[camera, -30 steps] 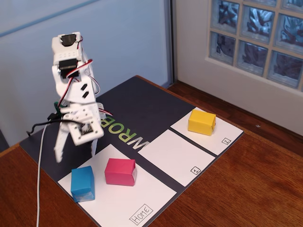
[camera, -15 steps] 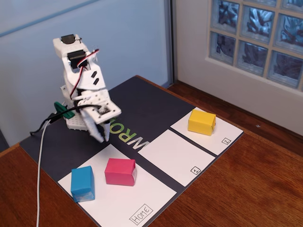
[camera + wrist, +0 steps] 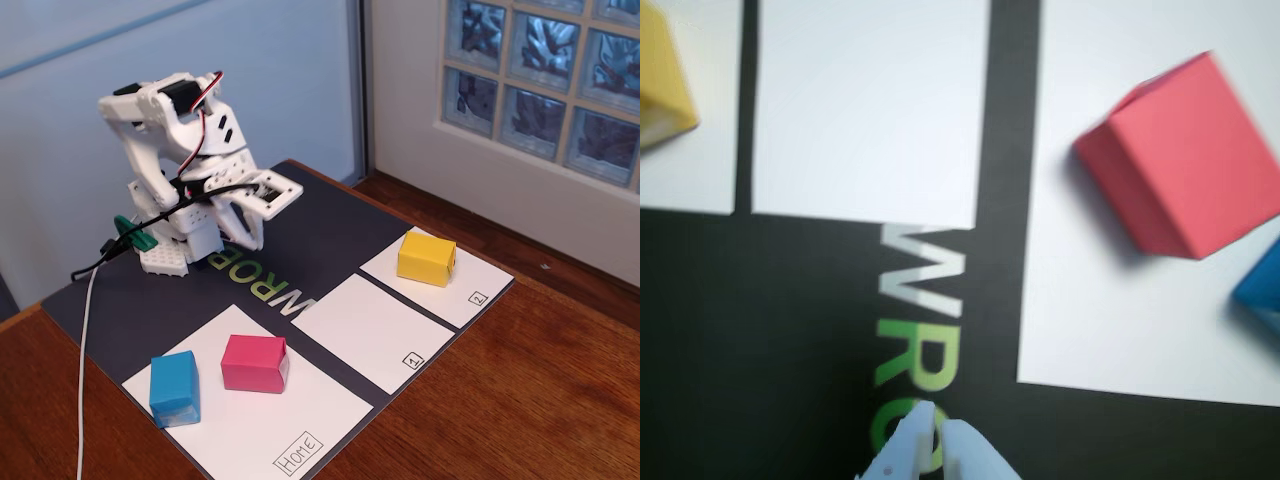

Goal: Move box blue to home

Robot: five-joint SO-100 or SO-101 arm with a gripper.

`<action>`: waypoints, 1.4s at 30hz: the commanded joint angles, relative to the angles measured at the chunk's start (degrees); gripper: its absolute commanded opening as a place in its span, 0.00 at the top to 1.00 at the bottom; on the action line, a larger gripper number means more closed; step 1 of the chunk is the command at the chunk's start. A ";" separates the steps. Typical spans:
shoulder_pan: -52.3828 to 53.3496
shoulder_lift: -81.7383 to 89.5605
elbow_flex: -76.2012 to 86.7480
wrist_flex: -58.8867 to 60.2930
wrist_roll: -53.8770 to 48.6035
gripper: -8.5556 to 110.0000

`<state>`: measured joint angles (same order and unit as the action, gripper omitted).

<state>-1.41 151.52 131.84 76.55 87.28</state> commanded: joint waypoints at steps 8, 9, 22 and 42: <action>-1.05 3.16 5.27 3.78 0.26 0.93; -0.44 4.31 7.29 3.78 -0.53 0.93; 1.49 26.54 30.23 3.78 -4.92 0.93; 2.20 39.81 42.36 6.68 -3.08 0.93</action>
<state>1.41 188.35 173.85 79.98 83.67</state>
